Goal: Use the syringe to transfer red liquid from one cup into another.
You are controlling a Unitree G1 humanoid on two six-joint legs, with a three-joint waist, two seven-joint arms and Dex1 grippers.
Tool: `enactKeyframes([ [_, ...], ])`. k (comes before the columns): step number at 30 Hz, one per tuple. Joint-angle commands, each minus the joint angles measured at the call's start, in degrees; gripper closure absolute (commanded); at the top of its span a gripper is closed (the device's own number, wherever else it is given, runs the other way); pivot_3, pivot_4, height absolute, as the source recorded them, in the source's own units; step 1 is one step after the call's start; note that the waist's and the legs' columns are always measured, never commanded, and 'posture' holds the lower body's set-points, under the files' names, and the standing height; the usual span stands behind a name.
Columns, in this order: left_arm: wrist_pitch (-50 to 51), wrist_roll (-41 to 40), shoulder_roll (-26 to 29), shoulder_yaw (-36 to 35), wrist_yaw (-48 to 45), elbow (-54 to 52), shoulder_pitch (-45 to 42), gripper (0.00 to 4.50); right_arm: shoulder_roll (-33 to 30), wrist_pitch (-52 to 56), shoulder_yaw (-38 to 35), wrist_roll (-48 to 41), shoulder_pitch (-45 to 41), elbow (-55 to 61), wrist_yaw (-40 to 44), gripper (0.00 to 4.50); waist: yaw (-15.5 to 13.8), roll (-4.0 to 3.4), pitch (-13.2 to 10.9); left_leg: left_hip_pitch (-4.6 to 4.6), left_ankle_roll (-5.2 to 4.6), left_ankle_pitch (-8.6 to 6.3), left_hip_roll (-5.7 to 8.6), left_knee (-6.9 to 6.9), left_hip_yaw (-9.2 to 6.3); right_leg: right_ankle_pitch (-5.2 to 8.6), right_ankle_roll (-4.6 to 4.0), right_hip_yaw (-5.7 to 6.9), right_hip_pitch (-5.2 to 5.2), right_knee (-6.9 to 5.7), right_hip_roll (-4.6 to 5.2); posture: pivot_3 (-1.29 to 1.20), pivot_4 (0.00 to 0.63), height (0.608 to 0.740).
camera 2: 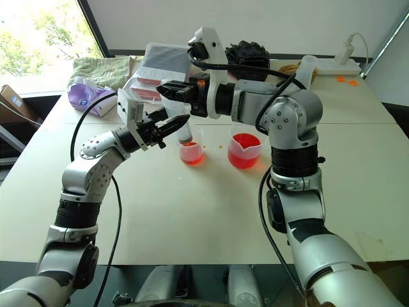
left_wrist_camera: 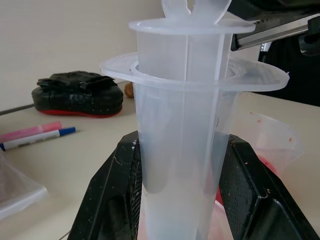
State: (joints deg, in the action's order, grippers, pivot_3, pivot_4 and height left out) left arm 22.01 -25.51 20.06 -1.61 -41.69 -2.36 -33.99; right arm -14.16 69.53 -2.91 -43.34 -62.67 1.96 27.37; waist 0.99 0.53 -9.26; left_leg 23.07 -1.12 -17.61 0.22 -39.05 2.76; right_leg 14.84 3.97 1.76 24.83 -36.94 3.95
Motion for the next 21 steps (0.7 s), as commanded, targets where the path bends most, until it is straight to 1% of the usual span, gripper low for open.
enactKeyframes([
  [1, -1.56, -1.58, 0.5, -2.45, 0.1, -2.41, -3.72, 2.78, 0.92, 1.71, 2.41, -0.26, 1.11, 0.58, 0.62, 4.49, 0.01, 0.0, 0.0, 0.0, 0.0, 0.0, 0.0, 0.0, 0.0, 0.0, 0.0, 0.0, 0.0, 0.0, 0.0, 0.0, 0.15, 0.74],
  [21, -1.95, -1.79, 0.74, -2.96, -0.23, -0.52, -6.06, 2.78, 0.99, 1.11, 2.51, 0.59, 2.04, 0.67, 1.31, 4.49, 0.02, 0.0, 0.0, 0.02, 0.0, 0.0, 0.0, 0.02, 0.0, 0.0, 0.0, 0.0, 0.03, 0.0, 0.0, 0.0, 0.15, 0.74],
])
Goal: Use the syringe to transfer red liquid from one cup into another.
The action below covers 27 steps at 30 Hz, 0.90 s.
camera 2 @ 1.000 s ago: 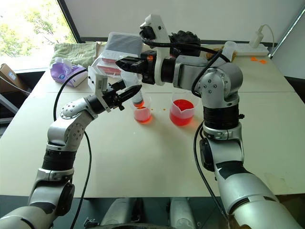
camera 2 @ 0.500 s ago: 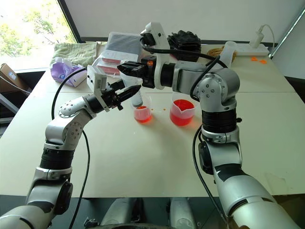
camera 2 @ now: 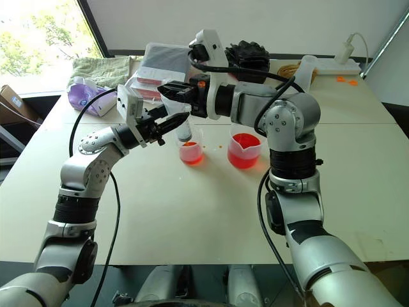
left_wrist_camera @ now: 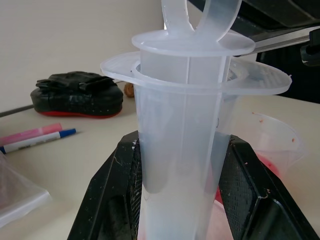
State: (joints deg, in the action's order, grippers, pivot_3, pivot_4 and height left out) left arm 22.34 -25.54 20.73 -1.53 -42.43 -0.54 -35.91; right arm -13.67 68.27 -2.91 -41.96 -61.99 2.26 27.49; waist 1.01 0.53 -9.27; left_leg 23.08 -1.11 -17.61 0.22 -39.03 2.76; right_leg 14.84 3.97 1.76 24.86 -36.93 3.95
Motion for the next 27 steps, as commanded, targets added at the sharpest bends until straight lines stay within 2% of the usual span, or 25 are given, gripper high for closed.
enactKeyframes([
  [1, -2.37, -1.69, 0.02, -2.99, 0.45, -2.25, -4.1, 2.78, 0.47, 2.4, 2.29, -0.85, 1.2, 0.33, 1.19, 4.49, 0.0, 0.0, 0.0, 0.0, 0.0, 0.0, 0.0, 0.01, 0.0, 0.0, 0.0, 0.0, 0.0, 0.0, 0.0, 0.0, 0.15, 0.74],
  [7, -2.41, -1.54, -0.17, -2.73, 0.3, -2.45, -3.4, 2.78, 0.21, 2.63, 0.99, -1.5, 0.25, 0.5, 1.17, 4.49, 0.0, 0.0, 0.0, 0.0, 0.0, 0.0, 0.0, 0.01, 0.0, 0.0, 0.0, 0.0, 0.0, 0.0, 0.0, 0.0, 0.15, 0.74],
  [10, -2.3, -1.61, -0.05, -2.74, 0.21, -2.76, -3.07, 2.78, 0.25, 3.11, 0.2, -2.2, 0.07, 0.61, 1.15, 3.57, 0.0, 0.0, 0.0, 0.0, 0.0, 0.0, 0.0, 0.01, 0.0, 0.0, 0.0, 0.0, 0.01, 0.0, 0.0, 0.0, 0.15, 0.74],
  [12, -2.24, -1.69, 0.04, -2.73, 0.25, -2.83, -3.04, 2.78, 0.13, 3.39, -0.02, -2.44, -0.01, 0.68, 1.05, 2.66, 0.0, 0.0, 0.0, 0.0, 0.0, 0.0, 0.0, 0.01, 0.0, 0.0, 0.0, 0.0, 0.01, 0.0, 0.0, 0.0, 0.15, 0.74],
  [15, -2.3, -1.77, 0.13, -2.68, 0.41, -2.94, -2.91, 2.78, -0.84, 3.3, -0.52, -2.48, 0.61, 1.86, 0.74, 1.05, 0.0, 0.0, 0.0, 0.01, 0.0, 0.0, 0.0, 0.01, 0.0, 0.0, 0.0, 0.0, 0.01, 0.0, 0.0, 0.0, 0.15, 0.74],
  [20, -2.37, -1.88, 0.13, -2.65, 0.6, -3.08, -2.76, 2.78, -3.23, 4.42, -1.74, -3.77, 1.77, 3.8, 1.28, 1.05, -0.08, 0.0, 0.0, 0.02, 0.0, 0.0, 0.02, 0.01, 0.0, 0.0, 0.0, 0.0, 0.01, 0.0, 0.04, 0.0, 0.15, 0.74],
  [27, -2.35, -2.22, 0.04, -2.66, 0.87, -3.9, -1.99, 2.78, -10.07, 8.59, -7.23, -7.14, 2.36, 6.78, 1.5, 1.05, -0.15, -0.01, -0.01, 0.06, 0.0, 0.0, 0.04, 0.01, 0.0, 0.0, 0.0, 0.01, 0.03, 0.04, 0.09, 0.0, 0.15, 0.74],
])
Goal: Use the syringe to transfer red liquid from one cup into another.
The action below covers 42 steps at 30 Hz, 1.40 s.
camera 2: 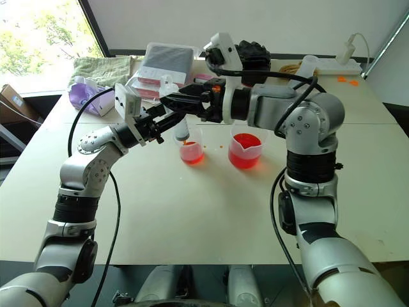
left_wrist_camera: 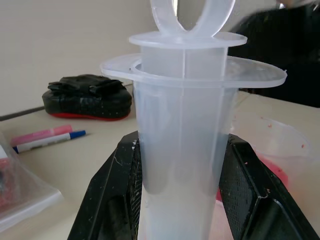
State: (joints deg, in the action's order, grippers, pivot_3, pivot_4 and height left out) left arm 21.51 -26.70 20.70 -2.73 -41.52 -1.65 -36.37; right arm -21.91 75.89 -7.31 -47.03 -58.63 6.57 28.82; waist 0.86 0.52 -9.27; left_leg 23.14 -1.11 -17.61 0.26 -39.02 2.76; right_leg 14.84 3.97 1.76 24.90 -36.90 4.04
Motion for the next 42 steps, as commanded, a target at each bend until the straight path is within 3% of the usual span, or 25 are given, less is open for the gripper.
enactKeyframes([
  [1, -1.46, -1.1, 0.03, -1.48, 0.02, -3.0, -1.41, 2.78, -3.05, 1.63, -3.85, -2.74, -0.76, 3.02, 0.37, 1.05, 0.01, -0.01, -0.01, 0.01, 0.0, 0.0, 0.0, 0.01, 0.0, 0.0, 0.0, 0.0, 0.02, 0.0, 0.0, 0.0, 0.15, 0.74],
  [5, -1.14, -1.43, -0.05, -1.62, 0.1, -3.38, -1.18, 2.78, -7.11, 4.07, -7.69, -6.0, 0.81, 5.38, 0.99, 1.05, -0.04, -0.02, -0.01, 0.03, 0.0, 0.0, 0.0, 0.04, 0.0, 0.0, 0.0, 0.01, 0.05, 0.01, 0.0, 0.0, 0.15, 0.74],
  [10, 1.19, -3.27, -0.12, -2.71, 1.13, -2.97, -2.25, 2.78, -7.42, 4.45, -9.01, -7.22, 2.38, 6.68, -0.93, 1.05, 0.1, -0.02, -0.01, 0.03, 0.0, 0.0, 0.0, 0.04, 0.0, 0.0, 0.0, 0.01, 0.05, 0.0, 0.0, 0.0, 0.15, 0.74],
  [23, 23.96, -18.34, 4.62, -13.3, 8.13, 3.11, -11.1, 2.78, -6.85, 3.57, -9.18, -8.12, 4.49, 7.05, -4.21, 1.05, -0.05, -0.01, -0.01, 0.05, -0.01, 0.01, 0.01, 0.02, -0.01, 0.0, 0.01, 0.03, 0.05, -0.02, -0.02, 0.0, 0.15, 0.74],
  [29, 38.32, -23.95, 12.3, -16.32, 5.82, 12.86, -16.55, 2.78, -7.22, 3.79, -9.13, -8.46, 5.93, 7.32, -4.53, 1.05, 0.05, -0.01, -0.01, 0.06, -0.01, 0.01, 0.03, 0.0, -0.01, 0.0, 0.01, 0.05, 0.05, -0.04, -0.04, 0.0, 0.15, 0.74],
  [32, 44.06, -24.58, 15.53, -18.62, 5.27, 22.88, -19.05, 2.78, -6.96, 4.17, -9.61, -8.78, 6.91, 7.74, -5.14, 1.05, -0.15, 0.0, -0.02, 0.06, 0.01, 0.02, 0.03, 0.0, -0.01, 0.0, 0.01, 0.04, 0.05, -0.04, -0.04, 0.0, 0.15, 0.74],
  [36, 49.5, -21.32, 18.32, -15.59, 4.43, 32.13, -21.14, 2.78, -6.66, 4.92, -10.47, -9.84, 8.02, 8.72, -6.48, 1.05, 0.0, 0.01, -0.02, 0.06, 0.04, 0.04, 0.04, -0.02, -0.03, 0.0, 0.01, 0.06, 0.08, -0.1, -0.05, 0.0, 0.15, 0.74],
  [42, 51.51, -16.65, 18.12, -12.03, 2.21, 38.91, -20.87, 2.78, -6.36, 5.96, -11.59, -11.52, 9.18, 10.08, -8.81, 1.05, -0.09, 0.02, -0.03, 0.12, 0.05, 0.04, 0.04, -0.03, -0.03, 0.0, 0.01, 0.05, 0.14, -0.09, -0.01, 0.0, 0.15, 0.74],
])
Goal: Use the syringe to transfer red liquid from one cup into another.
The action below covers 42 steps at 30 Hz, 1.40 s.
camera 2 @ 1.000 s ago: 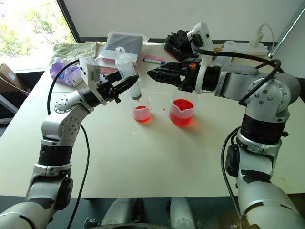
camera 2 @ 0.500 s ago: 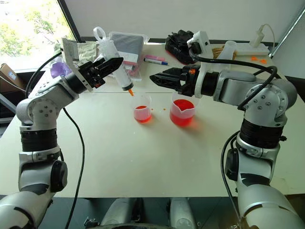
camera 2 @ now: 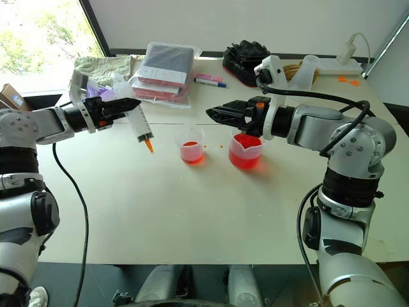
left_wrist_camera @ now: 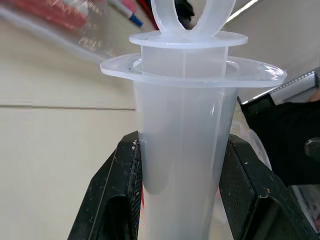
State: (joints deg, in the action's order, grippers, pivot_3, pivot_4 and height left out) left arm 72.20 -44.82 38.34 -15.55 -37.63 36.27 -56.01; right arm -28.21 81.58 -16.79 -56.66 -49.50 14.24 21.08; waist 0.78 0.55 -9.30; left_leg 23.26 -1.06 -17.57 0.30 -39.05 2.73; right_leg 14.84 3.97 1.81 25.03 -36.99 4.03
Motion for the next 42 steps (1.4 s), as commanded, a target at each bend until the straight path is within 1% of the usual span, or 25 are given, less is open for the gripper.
enactKeyframes([
  [1, 1.23, 2.17, 0.26, 1.85, -2.39, 1.46, -0.91, 2.78, 0.04, 0.49, -2.33, -2.18, 0.22, 2.62, -1.55, 1.05, -0.01, 0.0, 0.0, 0.0, 0.0, 0.0, 0.0, 0.0, 0.0, 0.0, 0.0, 0.0, 0.02, 0.0, 0.01, 0.0, 0.15, 0.74],
  [5, 2.13, 5.75, -0.67, 6.94, -5.52, 3.85, -0.86, 2.78, 0.26, 1.25, -3.01, -3.54, 0.72, 3.28, -3.14, 1.05, 0.04, 0.0, 0.0, 0.07, 0.03, 0.01, 0.0, 0.01, 0.0, 0.0, 0.0, -0.01, 0.11, -0.02, 0.03, 0.0, 0.15, 0.74],
  [9, -0.22, 10.1, -2.16, 11.07, -9.21, 8.45, -3.27, 2.78, 0.55, 2.41, -3.73, -5.24, 1.34, 4.02, -4.91, 1.05, 0.05, 0.0, 0.0, 0.1, 0.04, 0.02, 0.0, 0.03, 0.01, 0.0, -0.01, -0.02, 0.17, -0.03, 0.04, 0.0, 0.15, 0.74],
  [10, -0.11, 11.48, -2.25, 13.07, -10.88, 9.79, -4.17, 2.78, 0.75, 2.68, -3.92, -5.74, 1.51, 4.27, -5.5, 1.05, 0.06, 0.0, 0.0, 0.11, 0.05, 0.02, 0.0, 0.03, 0.01, 0.0, -0.01, -0.02, 0.18, -0.03, 0.04, 0.0, 0.15, 0.74],
  [12, -2.14, 14.61, -2.81, 16.3, -13.13, 12.26, -5.6, 2.78, 1.15, 3.04, -4.24, -6.72, 1.84, 4.77, -6.65, 1.05, 0.05, 0.0, 0.0, 0.13, 0.05, 0.02, 0.0, 0.04, 0.0, 0.0, -0.01, -0.02, 0.21, -0.03, 0.04, 0.0, 0.15, 0.74],
  [16, -4.67, 18.98, -3.97, 19.29, -16.23, 18.25, -8.93, 2.78, 1.5, 3.44, -4.86, -8.37, 2.36, 5.32, -8.61, 1.05, 0.05, -0.01, 0.0, 0.13, 0.05, 0.02, 0.0, 0.04, 0.01, 0.0, -0.01, -0.03, 0.22, -0.04, 0.06, 0.0, 0.15, 0.74],
  [20, -7.3, 25.52, -5.51, 24.84, -20.49, 23.55, -11.53, 2.78, 1.57, 3.56, -5.41, -10.41, 3.14, 5.97, -10.8, 1.05, 0.04, -0.02, 0.01, 0.13, 0.04, 0.02, 0.0, 0.05, 0.01, 0.0, -0.01, -0.03, 0.22, -0.04, 0.06, 0.0, 0.15, 0.74],
  [23, -9.44, 28.54, -6.66, 25.23, -19.82, 27.38, -12.33, 2.78, 1.4, 3.39, -5.59, -11.93, 3.57, 6.27, -12.25, 1.05, 0.27, -0.04, 0.02, 0.13, 0.03, 0.02, 0.0, 0.06, 0.02, 0.0, -0.01, -0.04, 0.22, -0.04, 0.07, 0.0, 0.15, 0.74],
  [28, -10.95, 31.37, -7.29, 24.88, -20.39, 30.17, -12.8, 2.78, 0.84, 2.93, -5.55, -13.91, 3.93, 6.23, -14.18, 1.05, 0.6, -0.07, 0.04, 0.12, 0.03, 0.02, -0.01, 0.12, 0.03, 0.0, -0.01, -0.06, 0.3, -0.12, 0.06, 0.0, 0.15, 0.74],
  [30, -11.5, 32.19, -7.27, 24.64, -20.2, 30.56, -12.57, 1.92, 0.61, 2.67, -5.39, -14.6, 3.96, 6.07, -14.79, 0.97, 0.66, -0.07, 0.05, 0.11, 0.03, 0.02, -0.01, 0.13, 0.03, 0.0, -0.01, -0.06, 0.3, -0.14, 0.06, 0.0, 0.15, 0.74],
  [32, -11.52, 32.74, -7.09, 24.35, -20.95, 30.62, -12.4, 1.3, 0.38, 2.37, -5.17, -15.15, 3.94, 5.91, -15.22, 0.97, 0.52, -0.07, 0.05, 0.12, 0.03, 0.02, -0.01, 0.12, 0.04, 0.01, -0.01, -0.06, 0.3, -0.15, 0.06, 0.0, 0.15, 0.74],
  [37, -11.9, 33.23, -6.02, 23.0, -20.14, 29.88, -11.54, 0.07, -0.26, 1.37, -4.22, -15.95, 3.83, 5.1, -15.63, 0.97, 0.45, -0.08, 0.07, 0.09, 0.02, 0.03, -0.01, 0.07, 0.04, 0.0, -0.01, -0.07, 0.27, -0.2, 0.06, 0.0, 0.15, 0.74],
  [42, -11.87, 33.1, -4.82, 21.23, -19.81, 28.71, -10.63, 0.03, -0.73, 0.44, -3.14, -15.9, 3.59, 4.24, -15.17, 0.97, 0.57, -0.12, 0.09, 0.07, 0.01, 0.04, -0.01, 0.08, 0.04, 0.0, -0.01, -0.07, 0.27, -0.23, 0.06, 0.0, 0.15, 0.74],
])
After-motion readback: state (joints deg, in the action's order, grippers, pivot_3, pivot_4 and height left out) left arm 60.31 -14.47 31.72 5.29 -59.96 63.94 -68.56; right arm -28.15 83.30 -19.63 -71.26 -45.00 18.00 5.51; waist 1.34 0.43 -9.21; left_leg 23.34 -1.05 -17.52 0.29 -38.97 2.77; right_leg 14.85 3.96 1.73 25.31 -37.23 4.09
